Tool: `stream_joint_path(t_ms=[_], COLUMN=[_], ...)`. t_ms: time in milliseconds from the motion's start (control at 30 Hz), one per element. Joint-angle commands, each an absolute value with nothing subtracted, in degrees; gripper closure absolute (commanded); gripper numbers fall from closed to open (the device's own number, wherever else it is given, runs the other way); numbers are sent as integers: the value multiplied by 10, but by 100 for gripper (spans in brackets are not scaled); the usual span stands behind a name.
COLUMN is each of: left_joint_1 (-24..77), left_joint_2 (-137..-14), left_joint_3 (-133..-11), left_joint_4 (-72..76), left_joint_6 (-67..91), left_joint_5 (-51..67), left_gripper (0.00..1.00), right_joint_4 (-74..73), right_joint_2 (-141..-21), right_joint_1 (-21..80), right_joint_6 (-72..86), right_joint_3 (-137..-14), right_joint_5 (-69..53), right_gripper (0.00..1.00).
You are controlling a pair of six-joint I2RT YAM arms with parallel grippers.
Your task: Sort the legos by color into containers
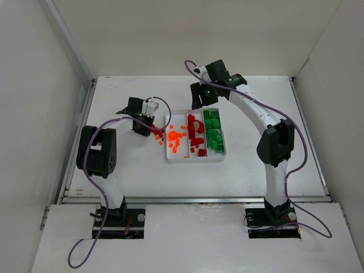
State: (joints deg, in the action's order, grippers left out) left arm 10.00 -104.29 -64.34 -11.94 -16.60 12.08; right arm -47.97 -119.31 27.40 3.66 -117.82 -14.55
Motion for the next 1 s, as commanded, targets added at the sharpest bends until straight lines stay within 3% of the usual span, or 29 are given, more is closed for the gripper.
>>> stream_joint_path(t_ms=[0,233,367,467,967], left_joint_1=[101,108,122,162,343], left_joint_2=[-1005,-893,-880,-914,-1051], left_joint_3=[-624,-624,-647,-674,-809], left_joint_4=[-159,-189,-213,-221,-194], left_joint_6=[-192,-314,-383,-381,-385], left_joint_5=[134,184,270,330,323], left_gripper=[100,100,100,100,100], right_joint_4=[-479,-460,-448,-440,-429], right_joint_2=[-1182,-1160,-1149,-1136,-1048], right_joint_1=[275,275,275,275,222], right_joint_6=[32,37,37,37,43], right_joint_3=[-1208,-1180,-1154,-1123,-1024], right_joint_5=[-146,-141,-141,-141,-109], right_gripper=[37,37,37,37,34])
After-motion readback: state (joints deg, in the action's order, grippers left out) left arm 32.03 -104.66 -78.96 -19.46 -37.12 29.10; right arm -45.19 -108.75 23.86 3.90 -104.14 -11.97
